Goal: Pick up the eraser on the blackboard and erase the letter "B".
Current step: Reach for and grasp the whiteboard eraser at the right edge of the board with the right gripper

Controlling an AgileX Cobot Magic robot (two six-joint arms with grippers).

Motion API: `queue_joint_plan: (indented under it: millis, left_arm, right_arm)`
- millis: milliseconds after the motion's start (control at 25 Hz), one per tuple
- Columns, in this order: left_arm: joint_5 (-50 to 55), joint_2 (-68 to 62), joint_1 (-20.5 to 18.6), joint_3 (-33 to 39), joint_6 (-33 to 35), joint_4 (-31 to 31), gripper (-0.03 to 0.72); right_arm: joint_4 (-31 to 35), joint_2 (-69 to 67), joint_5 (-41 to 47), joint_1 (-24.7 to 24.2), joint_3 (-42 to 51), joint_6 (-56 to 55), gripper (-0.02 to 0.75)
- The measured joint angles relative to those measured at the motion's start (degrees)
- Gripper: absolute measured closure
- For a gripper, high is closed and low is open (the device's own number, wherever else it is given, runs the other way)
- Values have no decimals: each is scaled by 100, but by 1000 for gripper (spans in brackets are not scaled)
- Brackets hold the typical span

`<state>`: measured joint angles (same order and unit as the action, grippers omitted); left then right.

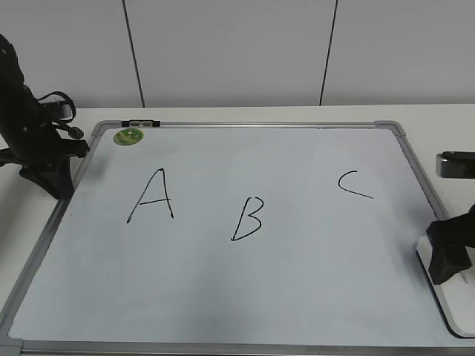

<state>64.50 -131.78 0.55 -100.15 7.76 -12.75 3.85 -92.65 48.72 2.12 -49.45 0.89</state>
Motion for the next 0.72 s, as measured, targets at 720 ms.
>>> queue_joint_plan:
  millis: [720]
  left_arm:
    - [0, 0, 0, 0, 0, -49, 576]
  right_arm:
    - [9, -623, -310, 0, -22, -34, 188]
